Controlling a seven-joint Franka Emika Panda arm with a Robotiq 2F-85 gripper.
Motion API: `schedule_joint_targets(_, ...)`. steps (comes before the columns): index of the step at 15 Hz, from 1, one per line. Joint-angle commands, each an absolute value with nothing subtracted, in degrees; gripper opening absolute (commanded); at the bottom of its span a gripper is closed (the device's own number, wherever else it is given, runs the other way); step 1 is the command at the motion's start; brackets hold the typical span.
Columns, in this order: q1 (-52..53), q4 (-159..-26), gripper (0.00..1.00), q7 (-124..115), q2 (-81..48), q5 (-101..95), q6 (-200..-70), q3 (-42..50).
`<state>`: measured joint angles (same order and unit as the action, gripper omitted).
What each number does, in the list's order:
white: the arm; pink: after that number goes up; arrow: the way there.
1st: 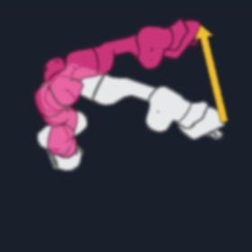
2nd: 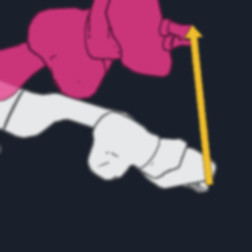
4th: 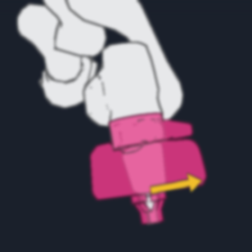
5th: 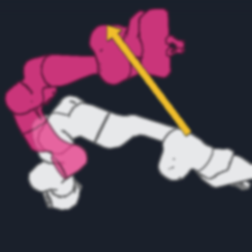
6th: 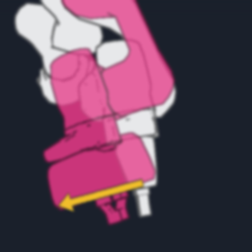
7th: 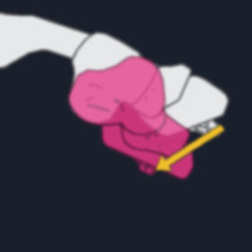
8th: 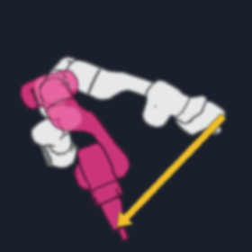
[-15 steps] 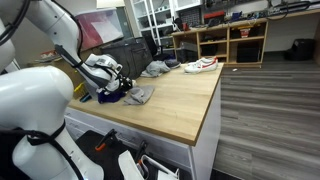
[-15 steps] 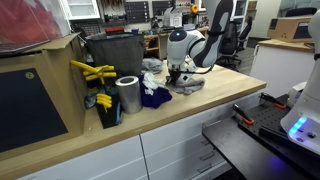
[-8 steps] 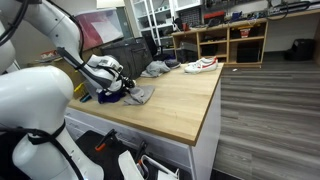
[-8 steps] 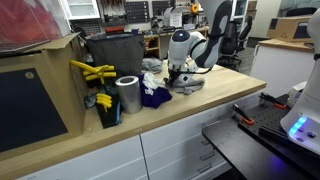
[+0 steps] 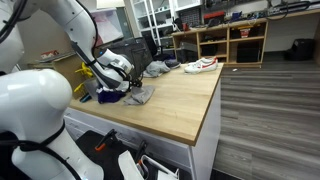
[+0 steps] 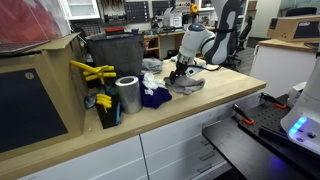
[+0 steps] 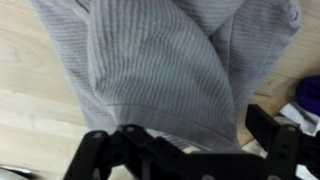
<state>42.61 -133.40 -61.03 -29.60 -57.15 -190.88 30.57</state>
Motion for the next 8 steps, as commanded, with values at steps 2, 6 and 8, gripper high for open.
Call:
schedule_joint_targets(2, 28.00, -136.21, 1.00, -61.36, -24.14, -58.26, -192.95, 19.21)
schedule_joint_targets(6, 12.67, -138.61, 1.00, -51.42, -23.89, -48.87, -196.18, 2.62)
schedule_joint_targets(8, 6.08, -136.20, 1.00, -60.61, -25.37, -58.59, -197.19, -3.06)
